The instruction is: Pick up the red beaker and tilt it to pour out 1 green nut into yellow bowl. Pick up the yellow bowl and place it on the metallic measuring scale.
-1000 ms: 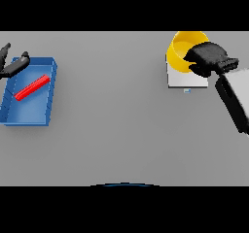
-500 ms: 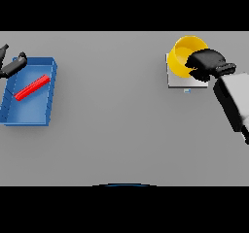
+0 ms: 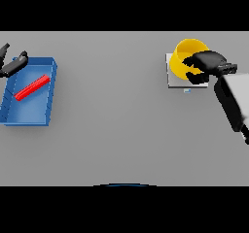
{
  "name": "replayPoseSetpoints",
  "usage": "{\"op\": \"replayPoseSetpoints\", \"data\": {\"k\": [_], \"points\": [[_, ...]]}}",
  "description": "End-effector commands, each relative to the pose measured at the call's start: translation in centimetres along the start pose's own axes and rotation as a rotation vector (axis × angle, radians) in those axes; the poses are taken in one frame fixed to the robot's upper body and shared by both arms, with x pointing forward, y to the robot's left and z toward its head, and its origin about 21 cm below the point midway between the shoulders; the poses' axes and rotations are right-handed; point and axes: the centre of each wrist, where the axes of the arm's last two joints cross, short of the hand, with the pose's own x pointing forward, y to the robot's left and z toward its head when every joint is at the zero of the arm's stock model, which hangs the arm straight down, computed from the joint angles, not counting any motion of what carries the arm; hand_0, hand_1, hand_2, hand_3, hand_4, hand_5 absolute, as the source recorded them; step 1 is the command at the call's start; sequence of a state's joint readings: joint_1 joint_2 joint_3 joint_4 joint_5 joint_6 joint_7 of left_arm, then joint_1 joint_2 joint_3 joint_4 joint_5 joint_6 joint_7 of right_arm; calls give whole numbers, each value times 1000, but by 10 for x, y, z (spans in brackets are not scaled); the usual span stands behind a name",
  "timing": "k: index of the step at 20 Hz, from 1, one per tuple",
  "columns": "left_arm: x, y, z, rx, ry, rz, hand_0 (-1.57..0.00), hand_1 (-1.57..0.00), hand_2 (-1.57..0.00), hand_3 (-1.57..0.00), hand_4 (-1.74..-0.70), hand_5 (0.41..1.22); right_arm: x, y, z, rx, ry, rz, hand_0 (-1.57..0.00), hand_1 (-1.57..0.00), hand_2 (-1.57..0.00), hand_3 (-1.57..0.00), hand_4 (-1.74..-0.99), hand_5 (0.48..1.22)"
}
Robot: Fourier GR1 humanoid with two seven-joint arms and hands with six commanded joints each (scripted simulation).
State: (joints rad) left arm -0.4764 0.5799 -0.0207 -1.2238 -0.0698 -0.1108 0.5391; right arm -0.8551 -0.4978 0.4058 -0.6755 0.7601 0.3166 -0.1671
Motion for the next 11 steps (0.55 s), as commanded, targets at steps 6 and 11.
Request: {"op": "replayPoseSetpoints", "data": {"k": [6,11], "points": [[0,2,-1,4,-3,-7,1,1,1,1,-835,752,-1,1,1,25,1,14,-198,-194,-153,-131,-1435,817],[1,-1,1,-4,-14,-7,1,1,1,1,-833,760,1,1,0,56,26,21,-64,-63,-50,-42,-1390,779]]}}
